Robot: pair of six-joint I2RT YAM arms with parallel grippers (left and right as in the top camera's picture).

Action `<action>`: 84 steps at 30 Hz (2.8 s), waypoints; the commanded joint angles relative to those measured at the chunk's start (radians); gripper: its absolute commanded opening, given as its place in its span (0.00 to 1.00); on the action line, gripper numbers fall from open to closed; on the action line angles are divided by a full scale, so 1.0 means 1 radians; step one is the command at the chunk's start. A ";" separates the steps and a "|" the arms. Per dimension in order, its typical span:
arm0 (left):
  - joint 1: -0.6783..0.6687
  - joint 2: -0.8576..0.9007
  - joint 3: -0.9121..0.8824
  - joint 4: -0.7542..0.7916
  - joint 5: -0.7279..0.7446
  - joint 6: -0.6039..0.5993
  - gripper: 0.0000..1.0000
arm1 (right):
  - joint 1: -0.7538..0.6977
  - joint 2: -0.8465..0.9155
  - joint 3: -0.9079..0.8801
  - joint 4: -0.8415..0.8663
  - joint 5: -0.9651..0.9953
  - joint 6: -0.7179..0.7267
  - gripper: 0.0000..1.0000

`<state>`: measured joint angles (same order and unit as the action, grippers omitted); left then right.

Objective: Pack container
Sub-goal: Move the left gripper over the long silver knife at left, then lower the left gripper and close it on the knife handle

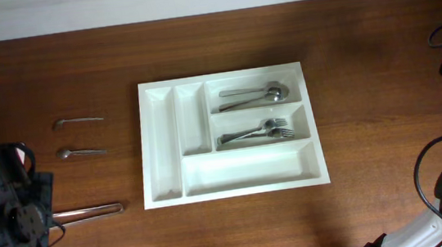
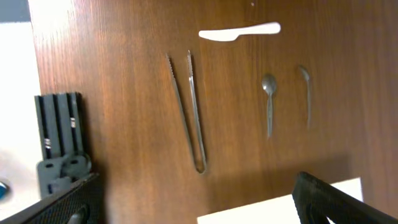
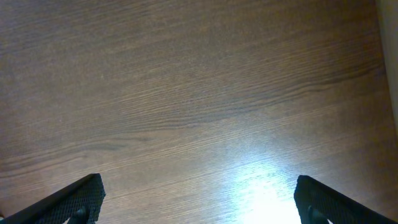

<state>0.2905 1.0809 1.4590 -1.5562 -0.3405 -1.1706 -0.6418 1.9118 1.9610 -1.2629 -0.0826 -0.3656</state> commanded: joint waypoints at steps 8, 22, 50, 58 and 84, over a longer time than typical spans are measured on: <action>0.120 0.309 0.019 -0.002 0.268 -0.116 0.99 | -0.007 -0.001 0.000 0.000 0.009 0.011 0.99; 0.147 0.441 0.012 -0.056 0.078 0.137 0.99 | -0.007 -0.001 0.000 0.000 0.009 0.011 0.99; 0.164 0.318 -0.560 0.417 0.217 0.060 0.99 | -0.007 -0.001 0.000 0.000 0.009 0.011 0.99; 0.164 0.345 -0.560 0.531 0.234 0.064 0.99 | -0.007 -0.001 0.000 0.000 0.009 0.011 0.99; 0.164 0.523 -0.604 0.699 0.244 0.111 0.99 | -0.007 -0.001 0.000 0.000 0.009 0.011 0.99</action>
<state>0.4484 1.5967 0.8867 -0.8627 -0.1032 -1.0664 -0.6418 1.9118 1.9610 -1.2629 -0.0822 -0.3653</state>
